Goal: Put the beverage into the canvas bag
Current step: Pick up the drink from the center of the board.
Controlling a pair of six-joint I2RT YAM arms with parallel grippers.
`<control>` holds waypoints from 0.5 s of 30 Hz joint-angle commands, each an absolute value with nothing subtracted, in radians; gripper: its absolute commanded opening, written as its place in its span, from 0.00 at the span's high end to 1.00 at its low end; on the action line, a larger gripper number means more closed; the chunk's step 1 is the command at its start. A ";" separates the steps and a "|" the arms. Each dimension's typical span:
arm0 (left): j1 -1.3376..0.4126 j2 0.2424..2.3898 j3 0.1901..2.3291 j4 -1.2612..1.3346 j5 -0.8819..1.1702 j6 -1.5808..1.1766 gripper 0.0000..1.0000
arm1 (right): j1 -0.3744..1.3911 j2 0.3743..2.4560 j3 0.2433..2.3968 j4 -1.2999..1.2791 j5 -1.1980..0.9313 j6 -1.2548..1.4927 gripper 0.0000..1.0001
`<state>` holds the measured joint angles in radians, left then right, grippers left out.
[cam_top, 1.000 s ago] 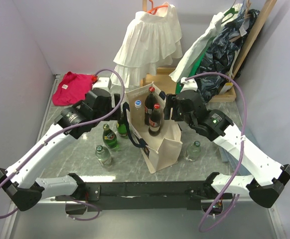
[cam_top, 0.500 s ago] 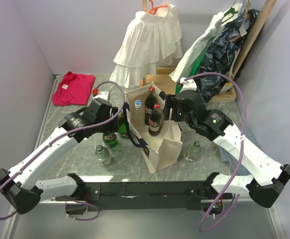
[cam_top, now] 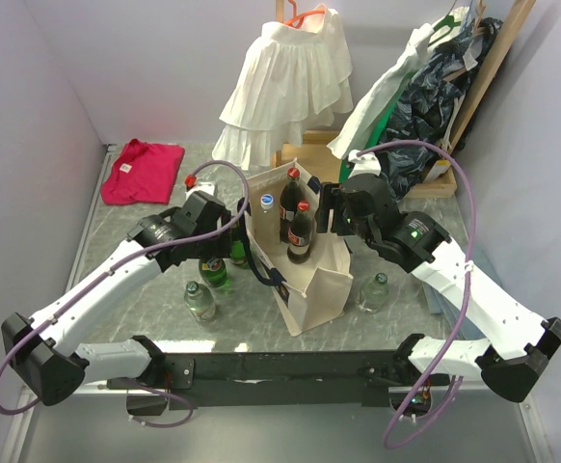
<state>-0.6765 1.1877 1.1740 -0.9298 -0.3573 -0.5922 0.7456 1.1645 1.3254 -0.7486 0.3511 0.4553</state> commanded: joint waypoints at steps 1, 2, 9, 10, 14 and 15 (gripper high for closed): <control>-0.664 1.193 1.154 -0.919 -0.382 -0.615 0.19 | 0.735 1.161 1.350 -0.747 0.357 0.451 0.24; -0.661 1.193 1.149 -0.919 -0.382 -0.617 0.20 | 0.735 1.158 1.350 -0.749 0.357 0.451 0.24; -0.601 1.166 1.123 -0.900 -0.325 -0.591 0.26 | 0.735 1.158 1.339 -0.746 0.359 0.453 0.24; -0.597 1.164 1.120 -0.896 -0.318 -0.588 0.27 | 0.735 1.160 1.339 -0.746 0.357 0.453 0.24; -0.577 1.164 1.114 -0.888 -0.299 -0.581 0.32 | 0.733 1.164 1.341 -0.747 0.356 0.454 0.23; -0.577 1.164 1.115 -0.888 -0.299 -0.580 0.34 | 0.735 1.163 1.339 -0.746 0.356 0.454 0.24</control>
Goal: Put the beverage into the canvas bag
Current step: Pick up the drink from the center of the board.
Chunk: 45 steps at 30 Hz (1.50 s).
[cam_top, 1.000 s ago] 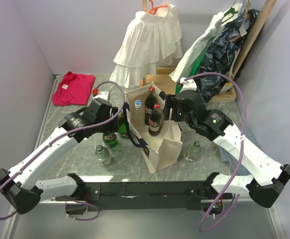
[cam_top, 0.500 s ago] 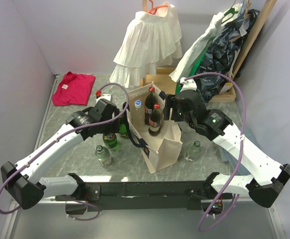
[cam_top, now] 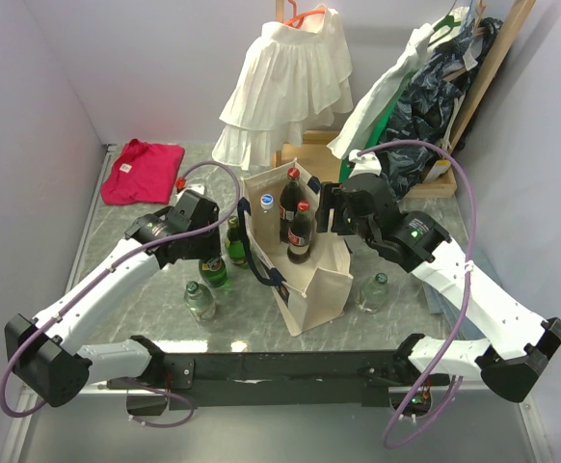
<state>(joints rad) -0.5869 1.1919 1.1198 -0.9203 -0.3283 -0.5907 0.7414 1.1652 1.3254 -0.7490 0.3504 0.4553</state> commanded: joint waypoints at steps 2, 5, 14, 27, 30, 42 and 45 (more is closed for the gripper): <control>-0.574 1.161 1.115 -0.888 -0.291 -0.578 0.36 | 0.733 1.163 1.339 -0.747 0.354 0.457 0.23; -0.571 1.160 1.115 -0.885 -0.290 -0.571 0.40 | 0.733 1.160 1.333 -0.747 0.354 0.460 0.23; -0.566 1.170 1.131 -0.877 -0.299 -0.557 0.49 | 0.733 1.152 1.328 -0.758 0.348 0.469 0.23; -0.565 1.195 1.147 -0.868 -0.290 -0.535 0.96 | 0.735 1.147 1.310 -0.767 0.344 0.477 0.24; -0.565 1.195 1.149 -0.868 -0.290 -0.528 0.99 | 0.735 1.150 1.312 -0.770 0.342 0.476 0.23; -0.565 1.175 1.212 -0.876 -0.304 -0.502 0.99 | 0.735 1.169 1.327 -0.773 0.334 0.468 0.23; -0.565 1.177 1.238 -0.888 -0.307 -0.495 0.99 | 0.735 1.170 1.330 -0.776 0.331 0.465 0.23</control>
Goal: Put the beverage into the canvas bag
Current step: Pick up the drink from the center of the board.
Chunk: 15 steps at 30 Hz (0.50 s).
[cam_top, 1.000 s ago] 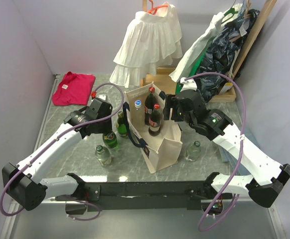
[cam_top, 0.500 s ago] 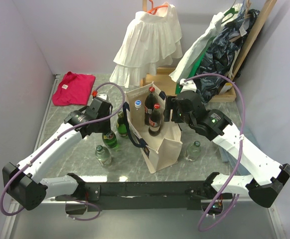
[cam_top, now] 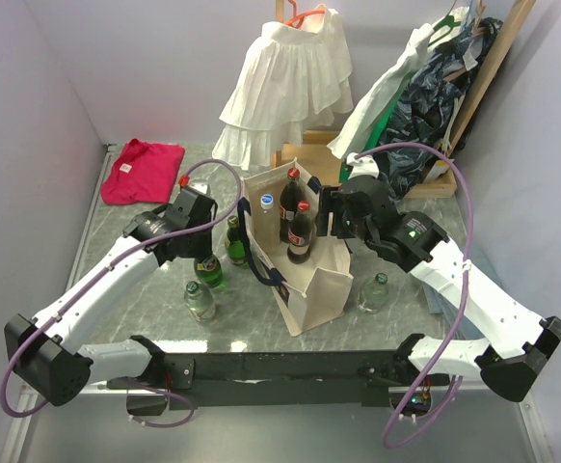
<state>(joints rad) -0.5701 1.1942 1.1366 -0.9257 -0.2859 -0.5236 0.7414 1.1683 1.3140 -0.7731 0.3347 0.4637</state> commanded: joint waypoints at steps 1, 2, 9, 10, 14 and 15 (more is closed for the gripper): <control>-0.565 1.175 1.247 -0.890 -0.308 -0.494 0.99 | 0.733 1.172 1.331 -0.775 0.330 0.466 0.23; -0.565 1.177 1.252 -0.891 -0.310 -0.489 0.99 | 0.733 1.172 1.335 -0.778 0.330 0.465 0.23; -0.565 1.178 1.288 -0.907 -0.316 -0.482 0.99 | 0.735 1.172 1.339 -0.799 0.322 0.463 0.23; -0.565 1.180 1.304 -0.910 -0.318 -0.482 0.99 | 0.733 1.170 1.338 -0.802 0.316 0.465 0.23; -0.565 1.189 1.367 -0.939 -0.302 -0.477 0.99 | 0.735 1.160 1.325 -0.833 0.305 0.474 0.26; -0.565 1.195 1.382 -0.954 -0.301 -0.479 0.99 | 0.735 1.155 1.325 -0.848 0.302 0.482 0.28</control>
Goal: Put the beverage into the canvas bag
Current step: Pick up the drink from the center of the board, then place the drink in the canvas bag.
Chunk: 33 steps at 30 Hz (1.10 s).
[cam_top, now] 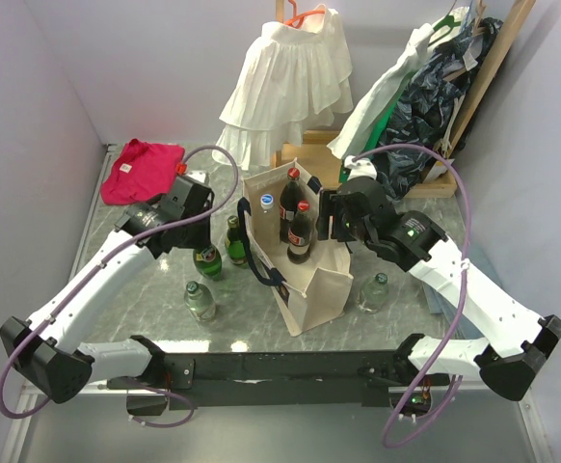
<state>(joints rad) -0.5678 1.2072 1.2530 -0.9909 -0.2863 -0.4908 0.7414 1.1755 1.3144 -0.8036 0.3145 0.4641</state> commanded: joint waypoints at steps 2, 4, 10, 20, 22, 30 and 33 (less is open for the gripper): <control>-0.565 1.201 1.425 -0.966 -0.293 -0.477 0.99 | 0.735 1.137 1.313 -0.856 0.290 0.489 0.33; -0.565 1.206 1.453 -0.977 -0.291 -0.476 0.99 | 0.735 1.123 1.296 -0.862 0.281 0.499 0.39; -0.563 1.218 1.515 -1.005 -0.301 -0.462 0.99 | 0.736 1.094 1.258 -0.876 0.249 0.531 0.54; -0.564 1.232 1.611 -1.051 -0.359 -0.414 0.99 | 0.736 1.088 1.238 -0.891 0.278 0.565 0.90; -0.565 1.233 1.634 -1.058 -0.354 -0.416 0.99 | 0.736 1.089 1.252 -0.911 0.299 0.561 1.00; -0.565 1.246 1.761 -1.086 -0.319 -0.416 0.99 | 0.735 1.097 1.298 -0.954 0.409 0.538 1.00; -0.565 1.244 1.790 -1.078 -0.307 -0.414 0.99 | 0.736 1.100 1.316 -0.966 0.443 0.532 1.00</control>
<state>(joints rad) -0.5659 1.2682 1.6859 -1.1728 -0.3107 -0.4297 0.7391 1.1023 1.2495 -0.9192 0.3595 0.5491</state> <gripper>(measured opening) 0.374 0.022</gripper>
